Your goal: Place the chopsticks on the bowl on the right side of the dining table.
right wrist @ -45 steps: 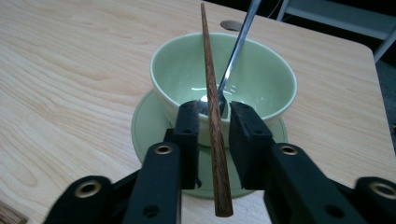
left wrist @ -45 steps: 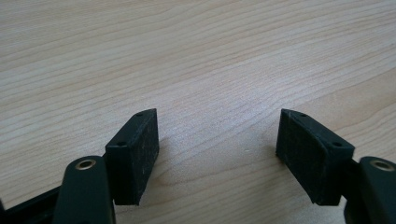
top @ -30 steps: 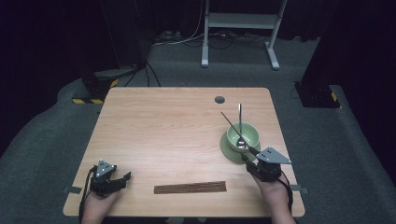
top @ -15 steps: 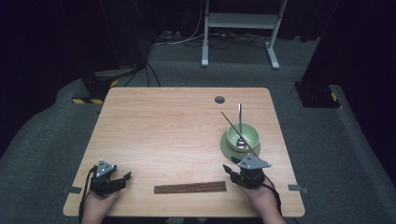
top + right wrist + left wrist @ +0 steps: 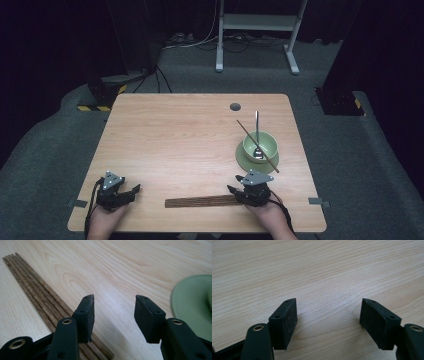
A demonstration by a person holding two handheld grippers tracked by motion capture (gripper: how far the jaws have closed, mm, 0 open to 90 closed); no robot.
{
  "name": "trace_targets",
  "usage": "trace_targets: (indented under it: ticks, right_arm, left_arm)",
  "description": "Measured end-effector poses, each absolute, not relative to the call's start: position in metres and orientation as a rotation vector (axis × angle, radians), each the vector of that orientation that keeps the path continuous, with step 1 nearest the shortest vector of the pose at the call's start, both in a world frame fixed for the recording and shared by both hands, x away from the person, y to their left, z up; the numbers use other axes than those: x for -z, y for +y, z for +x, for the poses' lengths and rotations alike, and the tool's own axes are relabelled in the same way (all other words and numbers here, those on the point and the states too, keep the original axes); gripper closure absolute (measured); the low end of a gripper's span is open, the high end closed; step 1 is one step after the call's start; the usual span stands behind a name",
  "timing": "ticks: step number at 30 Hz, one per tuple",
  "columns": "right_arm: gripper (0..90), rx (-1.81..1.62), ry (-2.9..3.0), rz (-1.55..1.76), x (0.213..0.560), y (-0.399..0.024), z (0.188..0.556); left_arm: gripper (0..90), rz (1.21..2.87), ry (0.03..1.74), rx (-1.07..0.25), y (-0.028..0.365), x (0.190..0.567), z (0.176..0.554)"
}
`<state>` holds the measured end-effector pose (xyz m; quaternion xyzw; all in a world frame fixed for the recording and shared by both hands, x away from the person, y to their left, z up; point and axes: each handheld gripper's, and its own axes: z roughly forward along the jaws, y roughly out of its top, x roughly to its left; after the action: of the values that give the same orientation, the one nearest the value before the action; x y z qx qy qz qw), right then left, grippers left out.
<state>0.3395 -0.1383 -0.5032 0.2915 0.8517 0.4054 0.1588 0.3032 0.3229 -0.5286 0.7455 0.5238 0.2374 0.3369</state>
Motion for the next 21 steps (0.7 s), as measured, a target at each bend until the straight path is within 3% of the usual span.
trace_targets:
  ticks: [13, 21]
  right_arm:
    - [49.9, -1.153, 2.492, 0.768, 0.508, -0.117, 0.333]
    - [55.9, -1.166, 2.55, 0.77, 0.511, -0.112, 0.334]
  left_arm:
    - [30.3, 1.944, 1.364, -0.619, 0.323, 0.529, 0.303]
    - [30.3, 1.944, 1.364, -0.619, 0.323, 0.529, 0.303]
